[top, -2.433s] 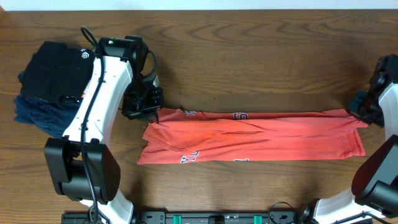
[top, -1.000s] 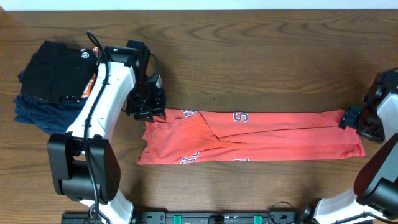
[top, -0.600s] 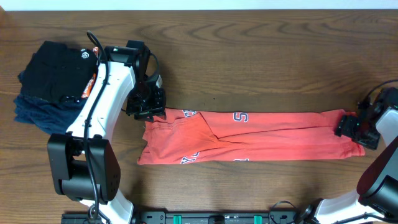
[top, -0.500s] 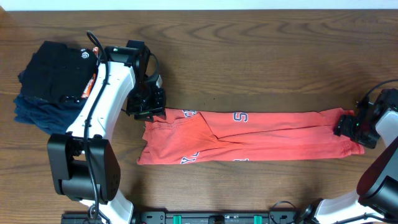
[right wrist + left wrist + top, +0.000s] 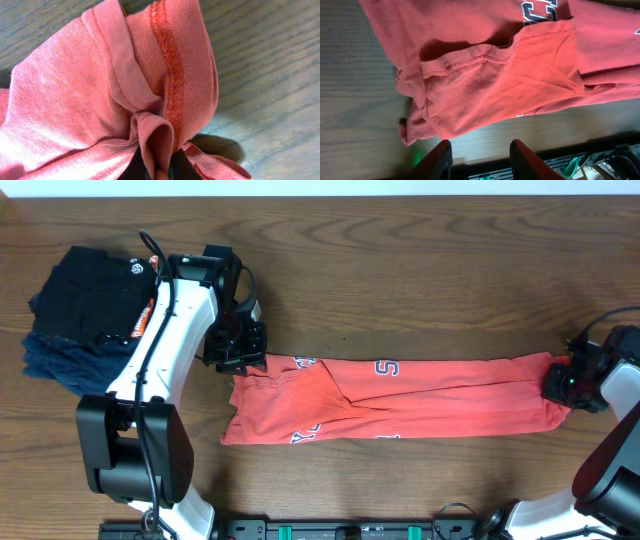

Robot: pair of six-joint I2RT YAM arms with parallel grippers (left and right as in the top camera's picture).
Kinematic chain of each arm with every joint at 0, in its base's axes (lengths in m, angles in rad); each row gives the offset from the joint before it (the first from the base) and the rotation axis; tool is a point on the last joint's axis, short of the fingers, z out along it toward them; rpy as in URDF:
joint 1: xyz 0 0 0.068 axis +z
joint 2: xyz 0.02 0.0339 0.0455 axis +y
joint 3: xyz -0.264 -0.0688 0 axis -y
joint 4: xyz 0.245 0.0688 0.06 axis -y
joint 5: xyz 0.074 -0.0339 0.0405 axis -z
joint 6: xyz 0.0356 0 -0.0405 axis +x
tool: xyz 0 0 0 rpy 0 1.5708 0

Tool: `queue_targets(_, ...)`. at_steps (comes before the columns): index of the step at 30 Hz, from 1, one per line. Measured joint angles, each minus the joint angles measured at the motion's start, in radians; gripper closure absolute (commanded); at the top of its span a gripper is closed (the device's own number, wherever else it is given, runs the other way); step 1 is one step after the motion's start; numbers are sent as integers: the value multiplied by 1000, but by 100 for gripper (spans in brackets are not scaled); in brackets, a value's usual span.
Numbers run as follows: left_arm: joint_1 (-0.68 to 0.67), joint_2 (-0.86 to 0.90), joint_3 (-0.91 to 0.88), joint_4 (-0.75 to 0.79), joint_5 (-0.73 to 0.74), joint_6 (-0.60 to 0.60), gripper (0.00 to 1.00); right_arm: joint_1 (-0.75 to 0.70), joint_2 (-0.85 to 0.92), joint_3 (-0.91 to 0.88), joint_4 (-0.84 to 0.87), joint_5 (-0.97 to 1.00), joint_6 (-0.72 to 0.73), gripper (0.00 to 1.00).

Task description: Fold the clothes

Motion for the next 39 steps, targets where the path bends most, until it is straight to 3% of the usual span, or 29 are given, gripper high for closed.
queue_targets(6,0,0,0,0,0,0,60,-2,10,45,-44,75,58,95)
queue_targets(16,0,0,0,4,0,0,60,-1,24,340,-260,182,109,93)
queue_targets(19,0,0,0,11,0,0,60,23,24,380,-346,169,110,97)
queue_targets(27,0,0,0,19,0,0,60,204,23,394,-510,131,113,99)
queue_targets(39,0,0,0,24,0,0,60,525,23,394,-561,122,124,96)
